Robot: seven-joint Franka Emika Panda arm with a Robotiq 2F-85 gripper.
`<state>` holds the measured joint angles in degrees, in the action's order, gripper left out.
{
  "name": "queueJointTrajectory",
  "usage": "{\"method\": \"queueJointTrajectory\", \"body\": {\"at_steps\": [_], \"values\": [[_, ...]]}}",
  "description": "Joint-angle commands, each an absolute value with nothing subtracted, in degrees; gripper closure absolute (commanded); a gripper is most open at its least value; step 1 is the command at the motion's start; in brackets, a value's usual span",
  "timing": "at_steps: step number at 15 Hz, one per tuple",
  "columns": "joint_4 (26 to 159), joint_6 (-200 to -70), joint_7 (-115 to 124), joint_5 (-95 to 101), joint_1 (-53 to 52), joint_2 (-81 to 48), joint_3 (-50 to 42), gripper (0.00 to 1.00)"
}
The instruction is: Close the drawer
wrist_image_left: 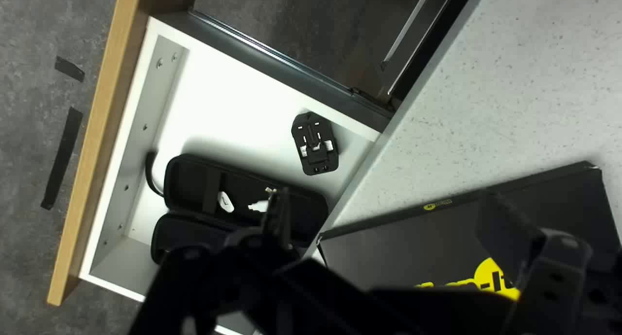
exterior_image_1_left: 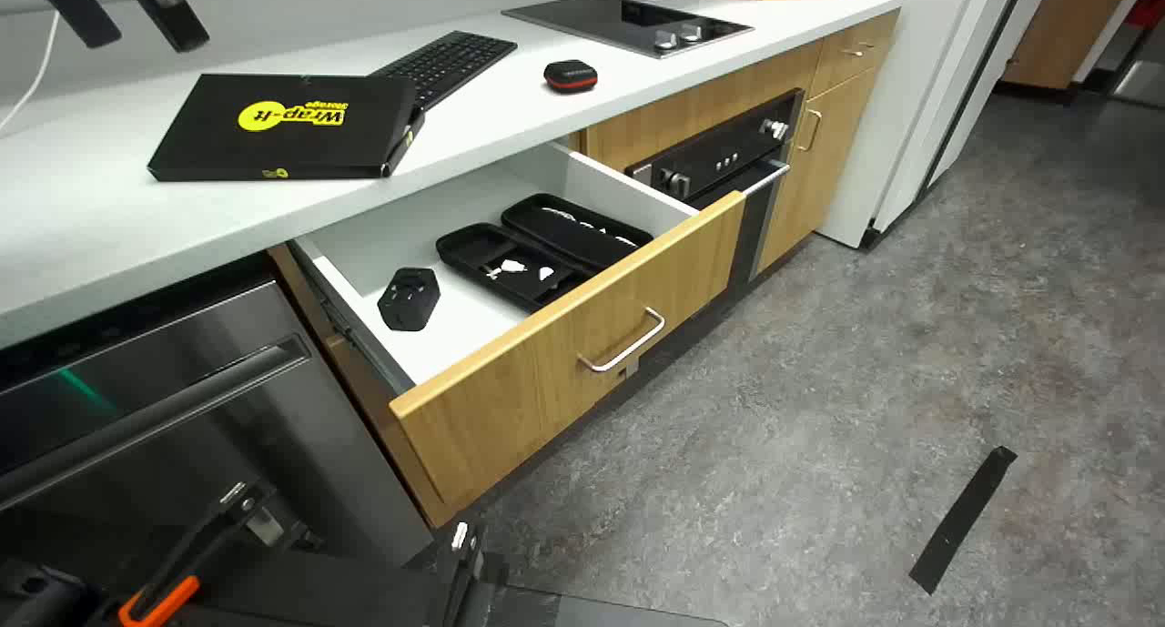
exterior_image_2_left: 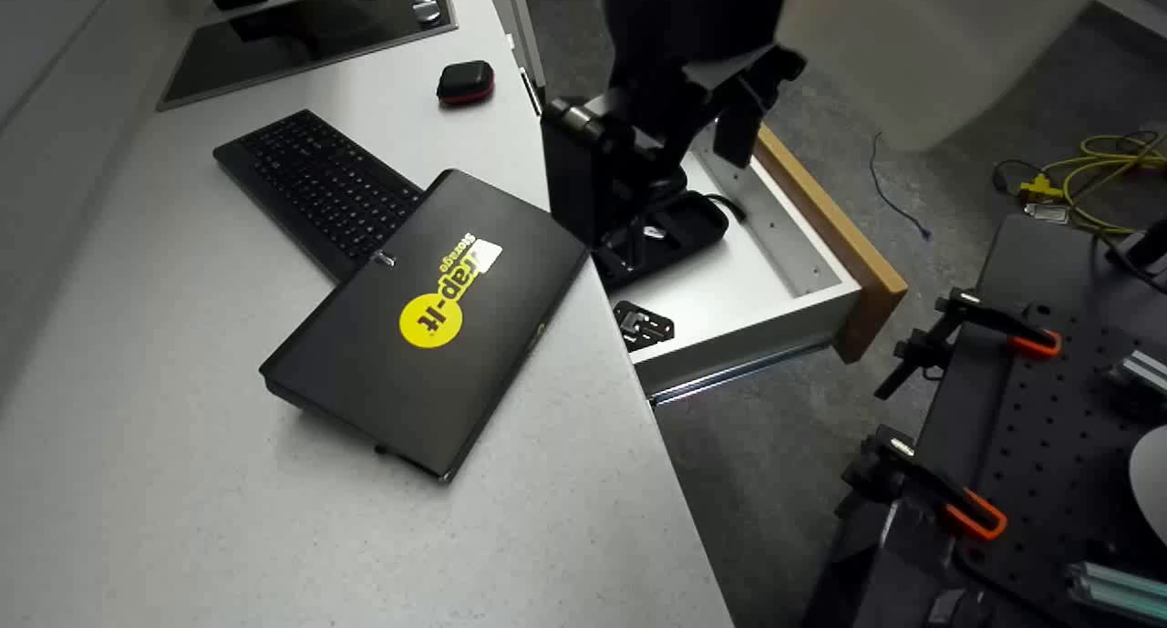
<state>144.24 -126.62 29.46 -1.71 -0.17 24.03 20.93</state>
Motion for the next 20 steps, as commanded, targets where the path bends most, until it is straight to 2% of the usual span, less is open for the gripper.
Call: {"method": "queueJointTrajectory", "body": {"at_steps": [1,5,10,18,20], "values": [[144.2,-126.5,30.2,-0.8,-2.0,23.7,19.1,0.00],[144.5,-126.6,29.7,-0.6,-1.7,24.2,18.5,0.00],[149.1,-127.0,24.8,1.1,3.6,28.7,8.5,0.00],[152.4,-133.0,29.4,22.0,24.7,24.2,-3.2,0.00],[152.0,-132.1,29.1,22.9,26.5,22.8,-5.5,0.00]]}}
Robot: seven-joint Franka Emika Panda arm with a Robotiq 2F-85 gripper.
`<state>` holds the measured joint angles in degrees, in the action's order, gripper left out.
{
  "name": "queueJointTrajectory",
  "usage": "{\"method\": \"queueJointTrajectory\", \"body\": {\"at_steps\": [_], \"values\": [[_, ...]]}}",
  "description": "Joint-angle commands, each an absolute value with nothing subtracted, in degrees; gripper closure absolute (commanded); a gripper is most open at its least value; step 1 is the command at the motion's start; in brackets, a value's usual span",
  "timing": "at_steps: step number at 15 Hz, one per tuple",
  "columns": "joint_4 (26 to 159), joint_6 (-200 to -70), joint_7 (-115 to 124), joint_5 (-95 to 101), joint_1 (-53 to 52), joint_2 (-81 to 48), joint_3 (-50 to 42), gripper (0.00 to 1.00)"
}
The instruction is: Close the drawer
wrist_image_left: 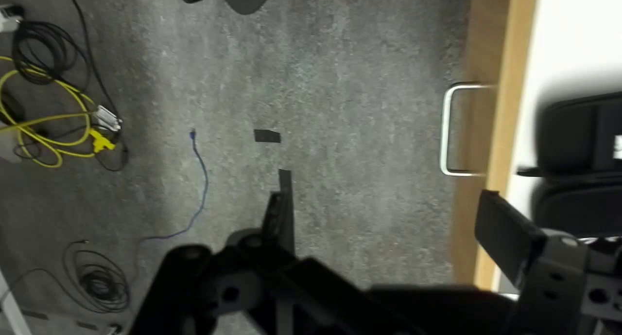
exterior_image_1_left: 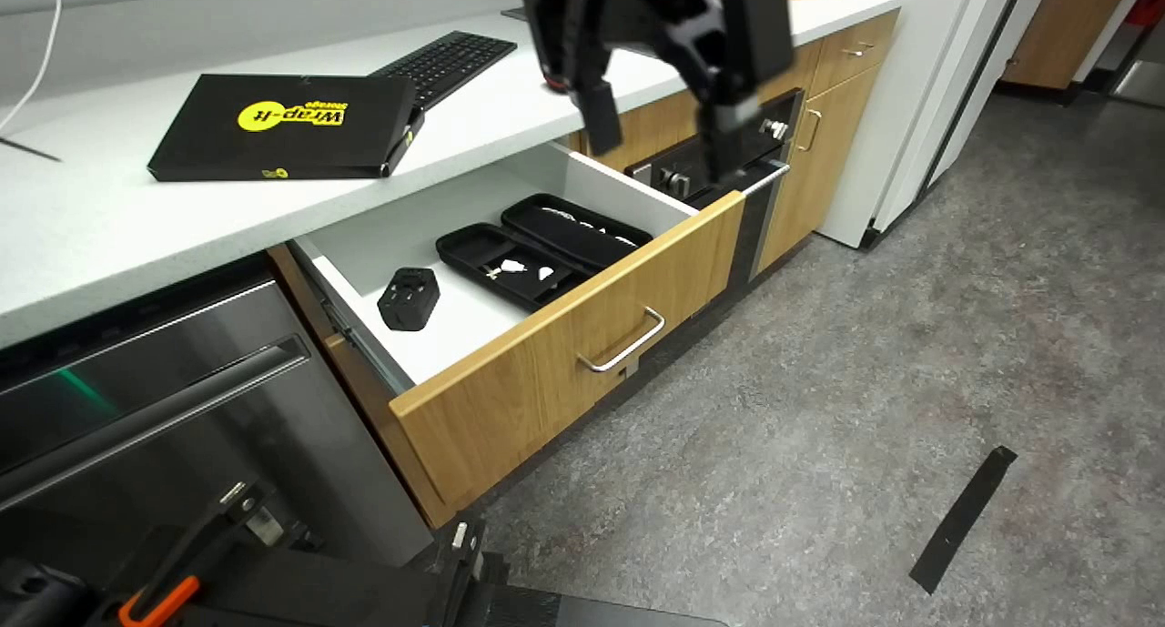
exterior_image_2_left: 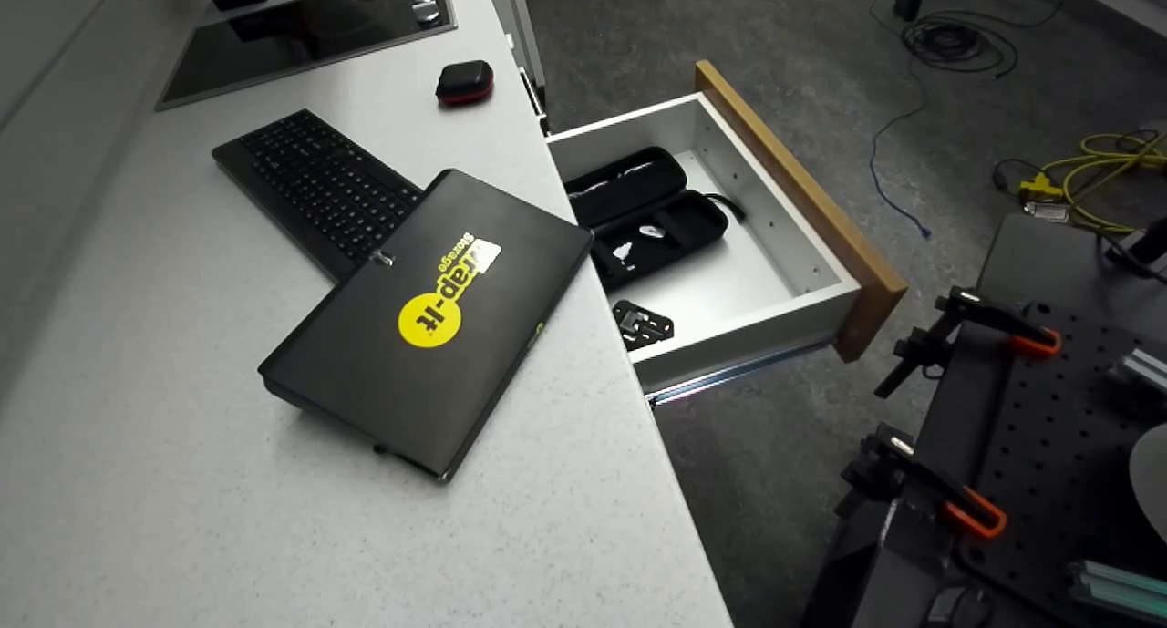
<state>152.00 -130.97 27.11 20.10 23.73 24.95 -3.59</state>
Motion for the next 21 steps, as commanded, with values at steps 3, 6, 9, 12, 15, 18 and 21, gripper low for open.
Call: {"method": "queueJointTrajectory", "body": {"at_steps": [3,6,9,12,15,18,21], "values": [[151.9,-130.8,27.4,21.6,25.7,23.0,-6.5,0.00],[151.8,-130.8,27.5,21.6,25.6,22.7,-6.3,0.00],[150.0,-134.4,32.3,25.5,27.8,16.6,-5.7,0.00],[146.6,-139.4,41.6,32.6,30.2,6.5,-6.7,0.00],[142.0,-142.6,48.6,37.0,28.4,-2.9,-10.5,0.00],[136.1,-145.8,49.9,33.2,24.6,-12.9,-14.0,0.00],[130.3,-147.2,46.6,25.5,21.4,-21.6,-15.6,0.00]]}}
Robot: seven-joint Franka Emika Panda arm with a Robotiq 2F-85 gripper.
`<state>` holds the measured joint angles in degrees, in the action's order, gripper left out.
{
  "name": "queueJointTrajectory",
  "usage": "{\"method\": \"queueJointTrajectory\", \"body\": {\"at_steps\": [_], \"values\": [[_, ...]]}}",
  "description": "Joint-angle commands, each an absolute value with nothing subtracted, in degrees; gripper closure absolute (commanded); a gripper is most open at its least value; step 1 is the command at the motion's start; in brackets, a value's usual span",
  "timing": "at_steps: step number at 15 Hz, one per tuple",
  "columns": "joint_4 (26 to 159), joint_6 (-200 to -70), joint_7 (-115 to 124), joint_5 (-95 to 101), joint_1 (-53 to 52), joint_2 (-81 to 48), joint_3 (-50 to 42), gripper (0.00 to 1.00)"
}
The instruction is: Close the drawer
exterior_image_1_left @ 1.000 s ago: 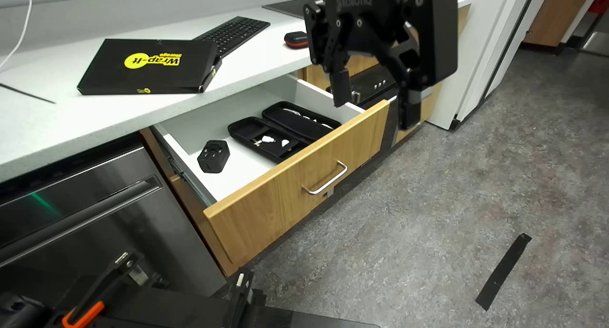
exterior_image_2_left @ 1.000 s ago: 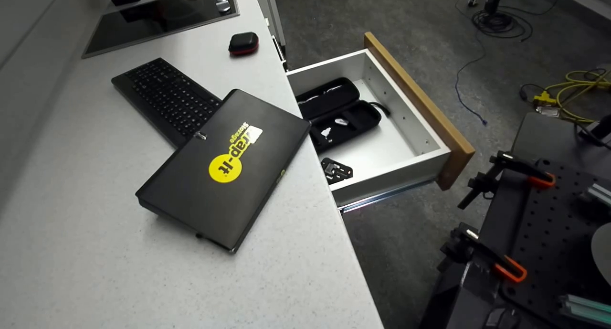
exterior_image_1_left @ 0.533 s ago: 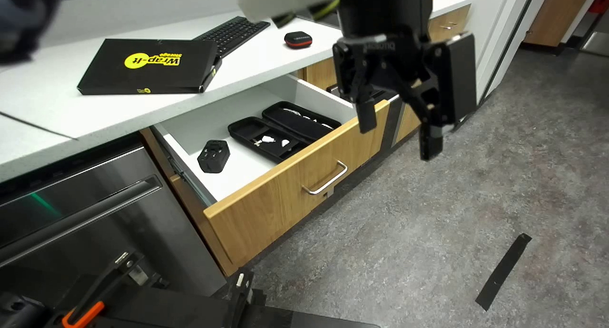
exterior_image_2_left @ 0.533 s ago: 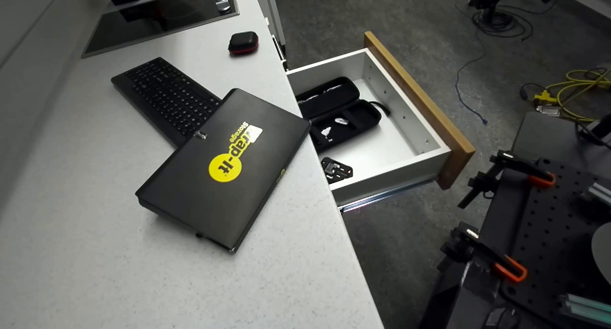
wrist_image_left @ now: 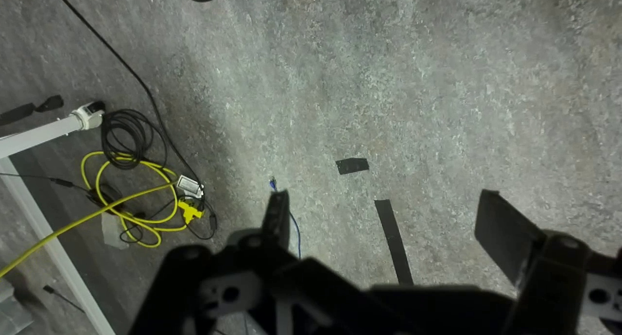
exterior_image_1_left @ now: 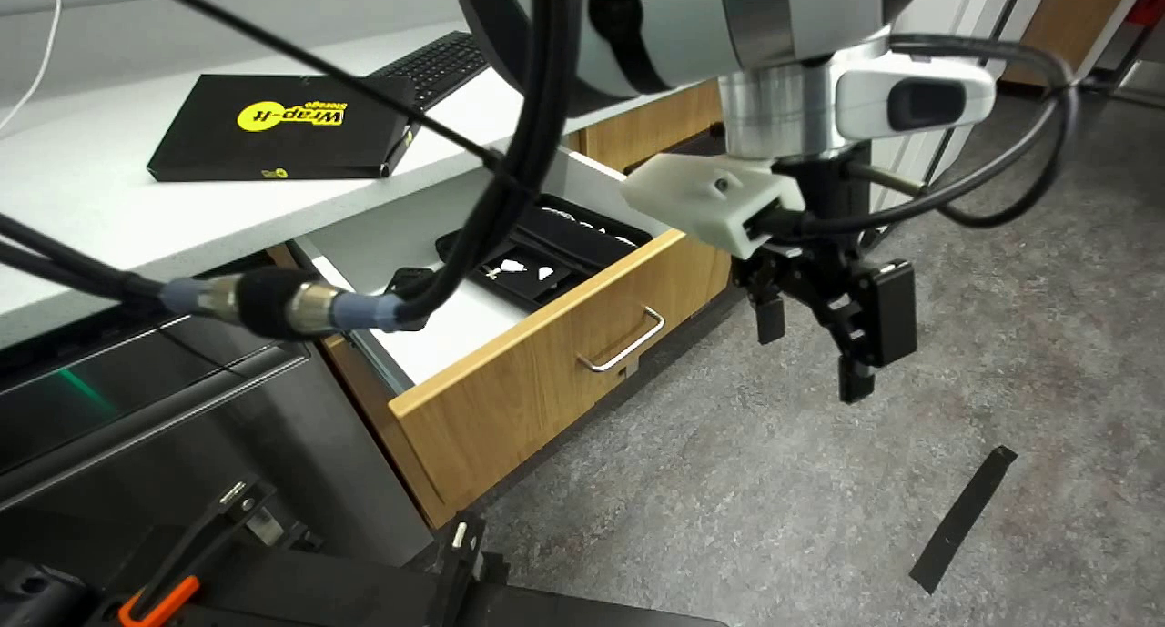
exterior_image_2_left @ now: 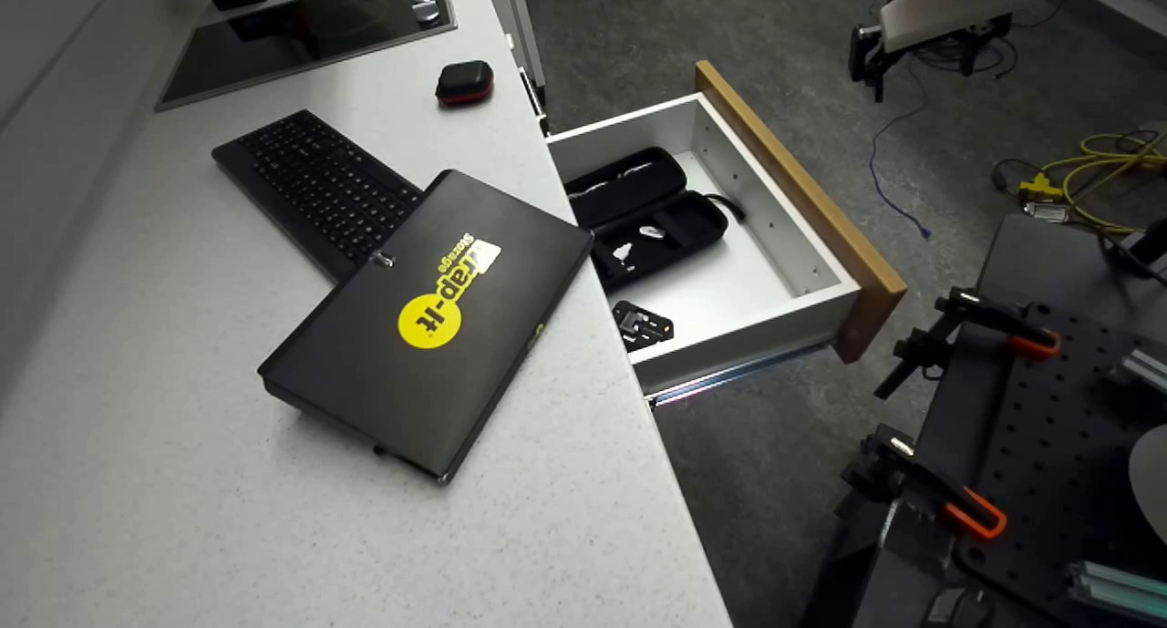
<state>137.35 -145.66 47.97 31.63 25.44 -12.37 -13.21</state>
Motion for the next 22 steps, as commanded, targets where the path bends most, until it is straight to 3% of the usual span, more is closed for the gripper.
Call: {"method": "queueJointTrajectory", "body": {"at_steps": [1,9,13,22], "values": [[128.4,-146.6,45.1,22.2,20.4,-24.1,-15.6,0.00],[130.7,-146.5,44.4,20.7,15.6,-22.7,-20.3,0.00],[127.0,-148.1,44.8,20.4,13.4,-29.1,-20.4,0.00],[127.5,-163.2,34.8,13.7,8.9,-34.6,-15.9,0.00]]}}
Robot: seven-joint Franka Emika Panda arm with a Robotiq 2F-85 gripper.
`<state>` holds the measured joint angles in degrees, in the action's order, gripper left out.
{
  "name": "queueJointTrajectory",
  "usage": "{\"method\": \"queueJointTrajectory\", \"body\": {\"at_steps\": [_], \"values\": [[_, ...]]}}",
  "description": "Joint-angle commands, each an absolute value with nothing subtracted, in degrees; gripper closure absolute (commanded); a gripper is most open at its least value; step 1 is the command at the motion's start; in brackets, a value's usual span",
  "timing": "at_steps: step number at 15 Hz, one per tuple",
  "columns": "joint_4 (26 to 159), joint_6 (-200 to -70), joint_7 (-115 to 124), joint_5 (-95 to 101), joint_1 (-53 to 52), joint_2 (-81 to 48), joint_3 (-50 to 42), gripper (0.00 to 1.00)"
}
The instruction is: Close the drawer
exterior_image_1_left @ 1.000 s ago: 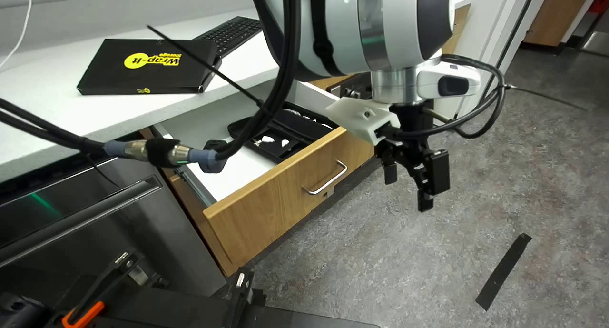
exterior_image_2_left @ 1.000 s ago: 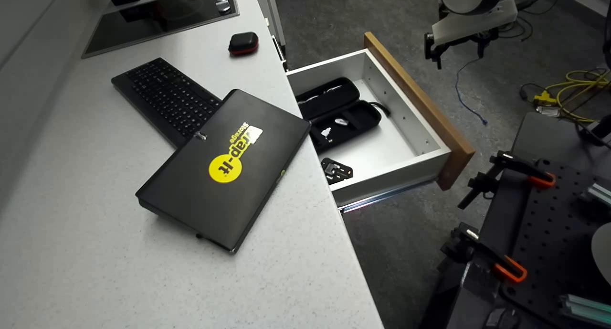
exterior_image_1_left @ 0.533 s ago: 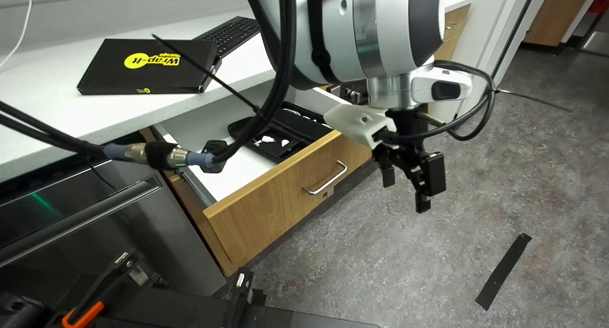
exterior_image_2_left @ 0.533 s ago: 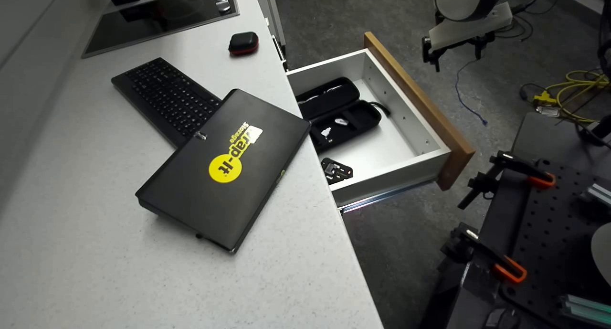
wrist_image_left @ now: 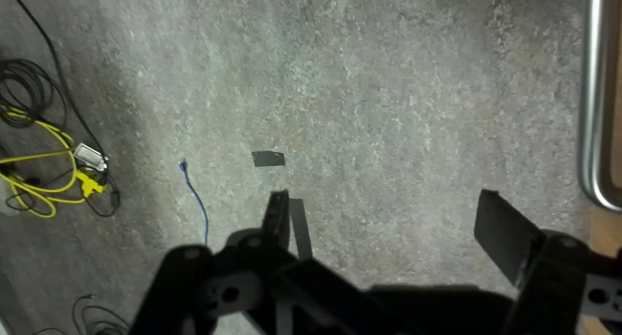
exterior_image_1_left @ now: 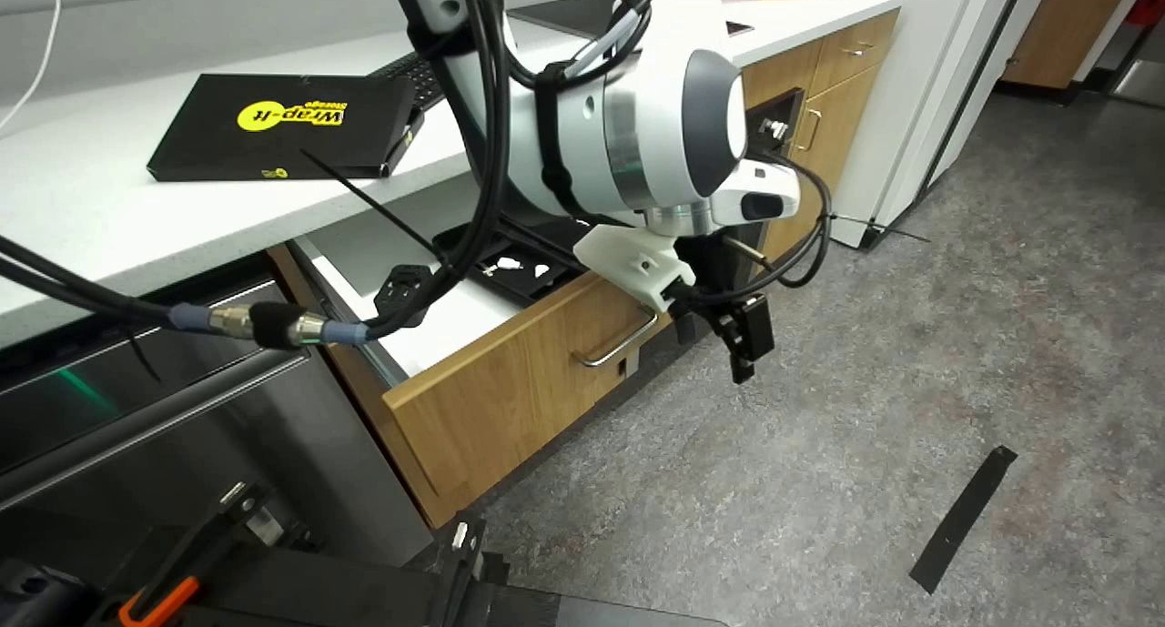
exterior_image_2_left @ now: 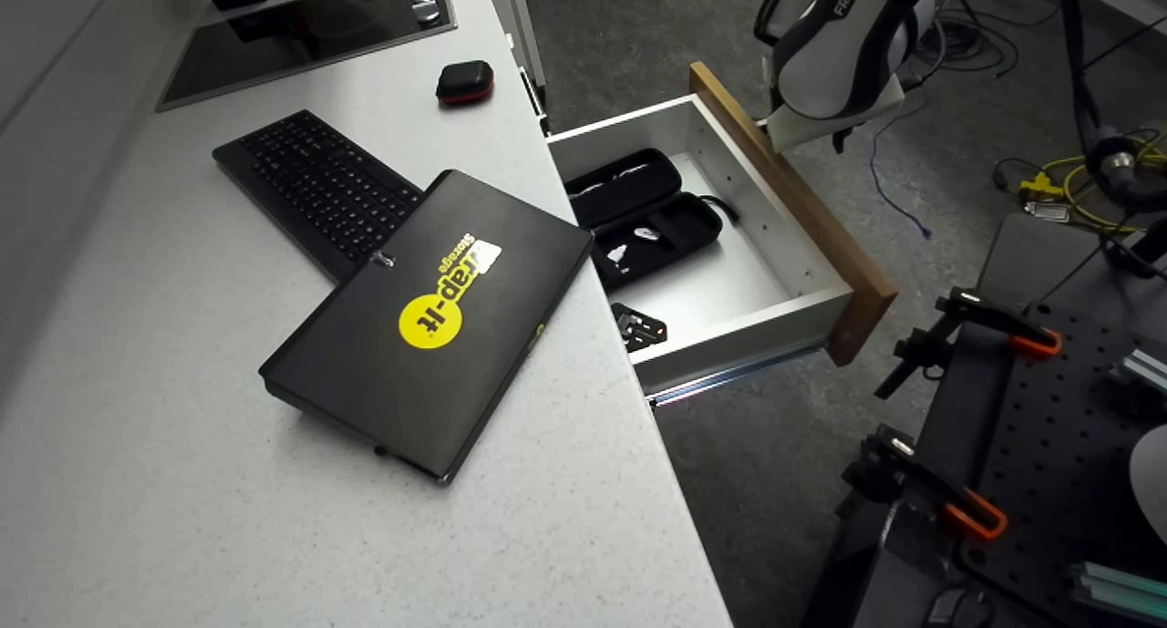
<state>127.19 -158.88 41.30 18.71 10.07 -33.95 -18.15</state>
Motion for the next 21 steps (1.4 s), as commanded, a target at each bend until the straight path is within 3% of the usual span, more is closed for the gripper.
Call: {"method": "queueJointTrajectory", "body": {"at_steps": [1,6,7,15,21], "values": [[127.0,-163.4,31.7,11.4,9.4,-34.9,-13.8,0.00],[122.6,-159.8,22.6,0.8,8.4,-35.8,-7.3,0.00],[124.6,-161.3,23.4,1.2,7.2,-34.9,-10.7,0.00],[124.6,-161.2,23.0,0.2,6.1,-35.0,-11.7,0.00],[114.9,-160.3,15.5,-11.6,12.4,-41.4,-0.9,0.00]]}}
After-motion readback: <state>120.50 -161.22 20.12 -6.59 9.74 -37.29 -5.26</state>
